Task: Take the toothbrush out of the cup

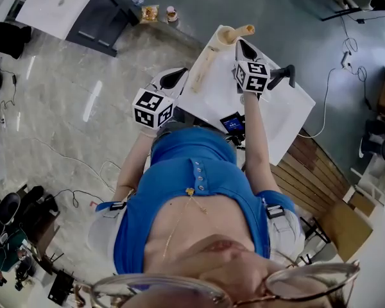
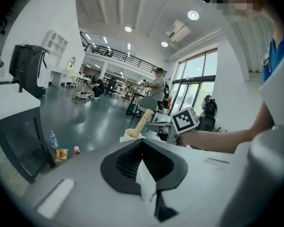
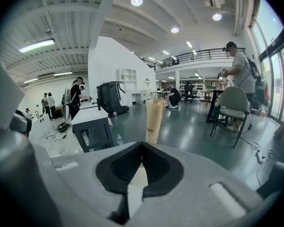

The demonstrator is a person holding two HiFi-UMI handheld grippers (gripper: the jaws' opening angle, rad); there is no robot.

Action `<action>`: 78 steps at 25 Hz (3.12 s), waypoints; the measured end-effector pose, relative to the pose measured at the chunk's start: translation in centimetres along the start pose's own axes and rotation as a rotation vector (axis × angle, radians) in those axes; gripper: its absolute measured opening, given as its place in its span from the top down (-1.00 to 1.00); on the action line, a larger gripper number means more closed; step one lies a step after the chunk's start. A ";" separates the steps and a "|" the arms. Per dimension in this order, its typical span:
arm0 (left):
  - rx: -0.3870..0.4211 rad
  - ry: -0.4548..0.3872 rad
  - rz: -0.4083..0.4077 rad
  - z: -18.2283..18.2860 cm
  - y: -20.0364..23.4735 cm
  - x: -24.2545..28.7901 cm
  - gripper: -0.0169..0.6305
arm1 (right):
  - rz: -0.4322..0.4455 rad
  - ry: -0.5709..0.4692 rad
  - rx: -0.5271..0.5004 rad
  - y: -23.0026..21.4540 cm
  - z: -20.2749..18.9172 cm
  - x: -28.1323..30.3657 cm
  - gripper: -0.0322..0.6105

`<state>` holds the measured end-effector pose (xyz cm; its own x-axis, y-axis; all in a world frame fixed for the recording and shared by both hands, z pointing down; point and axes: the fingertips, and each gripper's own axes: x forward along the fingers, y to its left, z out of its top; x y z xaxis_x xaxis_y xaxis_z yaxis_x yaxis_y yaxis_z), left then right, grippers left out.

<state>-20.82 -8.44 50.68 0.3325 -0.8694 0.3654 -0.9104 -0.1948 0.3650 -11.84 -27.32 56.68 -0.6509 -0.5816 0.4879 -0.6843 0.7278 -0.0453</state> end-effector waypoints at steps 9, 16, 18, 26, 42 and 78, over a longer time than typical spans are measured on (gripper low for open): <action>-0.027 0.008 0.044 -0.4 1.6 -0.9 0.94 | -0.038 0.012 0.070 -1.1 -0.2 1.2 0.64; -0.053 0.018 0.065 -1.4 2.1 -2.0 0.94 | -0.049 -0.002 0.092 -1.3 0.3 2.3 0.41; -0.056 0.017 0.073 -1.6 2.5 -2.3 0.94 | -0.047 -0.004 0.094 -1.4 0.3 2.6 0.40; -0.071 0.003 0.095 -1.5 4.0 -3.5 0.94 | -0.075 -0.022 0.060 -1.7 0.9 2.5 0.61; -0.060 -0.005 0.034 -0.9 4.4 -3.4 0.94 | -0.079 -0.071 0.028 -0.6 3.0 0.5 0.74; 0.025 0.059 -0.257 -0.7 3.7 -2.0 0.94 | -0.154 -0.189 0.043 4.3 7.3 -8.7 0.79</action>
<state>-24.71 -7.14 51.87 0.5670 -0.7619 0.3132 -0.7996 -0.4176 0.4316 -11.51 -21.81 45.89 -0.5850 -0.7449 0.3207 -0.7909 0.6115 -0.0224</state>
